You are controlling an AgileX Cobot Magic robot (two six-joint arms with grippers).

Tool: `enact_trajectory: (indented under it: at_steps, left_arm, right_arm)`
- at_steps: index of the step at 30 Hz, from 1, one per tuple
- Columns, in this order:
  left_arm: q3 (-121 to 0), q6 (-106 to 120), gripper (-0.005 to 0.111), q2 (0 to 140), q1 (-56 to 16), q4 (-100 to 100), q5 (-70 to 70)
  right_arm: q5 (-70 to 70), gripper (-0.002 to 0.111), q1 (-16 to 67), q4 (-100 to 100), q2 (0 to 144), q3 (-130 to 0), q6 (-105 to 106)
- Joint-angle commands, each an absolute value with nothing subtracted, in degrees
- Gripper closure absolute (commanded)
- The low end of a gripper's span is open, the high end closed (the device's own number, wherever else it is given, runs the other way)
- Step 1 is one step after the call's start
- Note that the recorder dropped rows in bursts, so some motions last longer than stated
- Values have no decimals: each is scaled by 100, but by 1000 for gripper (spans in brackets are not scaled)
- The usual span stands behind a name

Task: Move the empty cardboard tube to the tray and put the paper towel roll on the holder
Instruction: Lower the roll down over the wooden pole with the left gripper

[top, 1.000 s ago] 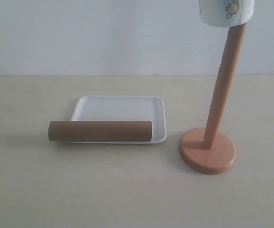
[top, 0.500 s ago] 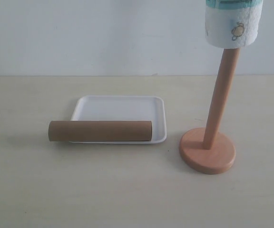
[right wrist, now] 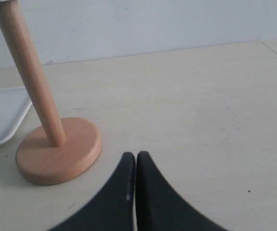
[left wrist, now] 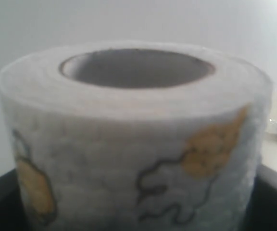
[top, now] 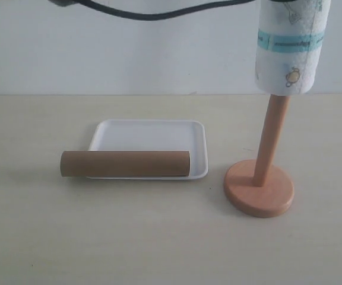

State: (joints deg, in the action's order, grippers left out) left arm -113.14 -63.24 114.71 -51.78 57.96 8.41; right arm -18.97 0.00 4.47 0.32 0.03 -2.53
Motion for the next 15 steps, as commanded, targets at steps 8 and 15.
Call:
enact_trajectory:
  at_steps: [8,15]
  left_arm:
    - [-10311,-6030,103,11433,-5201,6152,47]
    - [-10233,-5883,103,11570,-5087,5760,-802]
  right_arm:
    - [-1847,109,0,439,0,0,-253]
    - [-1847,109,0,439,0,0,-253]
